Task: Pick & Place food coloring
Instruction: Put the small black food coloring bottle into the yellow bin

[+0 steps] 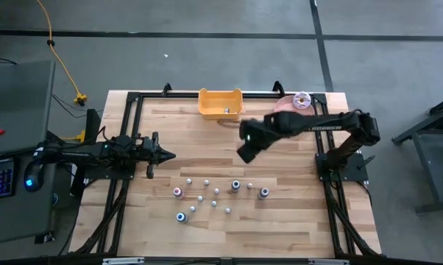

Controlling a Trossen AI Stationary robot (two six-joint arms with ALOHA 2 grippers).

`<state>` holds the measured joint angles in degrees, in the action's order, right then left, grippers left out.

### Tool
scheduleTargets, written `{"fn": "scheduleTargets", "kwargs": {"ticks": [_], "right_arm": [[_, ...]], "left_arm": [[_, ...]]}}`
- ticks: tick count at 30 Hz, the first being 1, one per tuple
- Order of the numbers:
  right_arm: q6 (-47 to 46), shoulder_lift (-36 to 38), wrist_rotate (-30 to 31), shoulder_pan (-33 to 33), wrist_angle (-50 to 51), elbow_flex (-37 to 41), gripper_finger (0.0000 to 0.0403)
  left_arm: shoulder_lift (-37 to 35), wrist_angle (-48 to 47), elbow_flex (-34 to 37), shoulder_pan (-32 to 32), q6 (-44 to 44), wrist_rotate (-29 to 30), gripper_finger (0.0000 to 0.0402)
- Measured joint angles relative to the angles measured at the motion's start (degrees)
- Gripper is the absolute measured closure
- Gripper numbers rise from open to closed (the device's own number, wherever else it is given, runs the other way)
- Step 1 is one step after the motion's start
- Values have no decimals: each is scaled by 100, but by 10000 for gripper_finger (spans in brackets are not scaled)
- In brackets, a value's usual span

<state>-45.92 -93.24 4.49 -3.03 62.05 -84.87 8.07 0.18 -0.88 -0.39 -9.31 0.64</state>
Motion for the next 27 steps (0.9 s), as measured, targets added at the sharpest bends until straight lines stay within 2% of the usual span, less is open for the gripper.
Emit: {"fn": "scheduleTargets", "kwargs": {"ticks": [9, 18, 27], "right_arm": [[1012, -386, 164, -757, 72, -1292, 361], [2009, -1939, 157, -1475, 420, -3256, 361], [2350, -3459, -41, -2183, 326, -4487, 358]], "left_arm": [[-1, -1, 2, -1, 1, 0, 401], [1, -1, 0, 0, 1, 0, 401], [-1, 0, 1, 1, 0, 0, 401]]}}
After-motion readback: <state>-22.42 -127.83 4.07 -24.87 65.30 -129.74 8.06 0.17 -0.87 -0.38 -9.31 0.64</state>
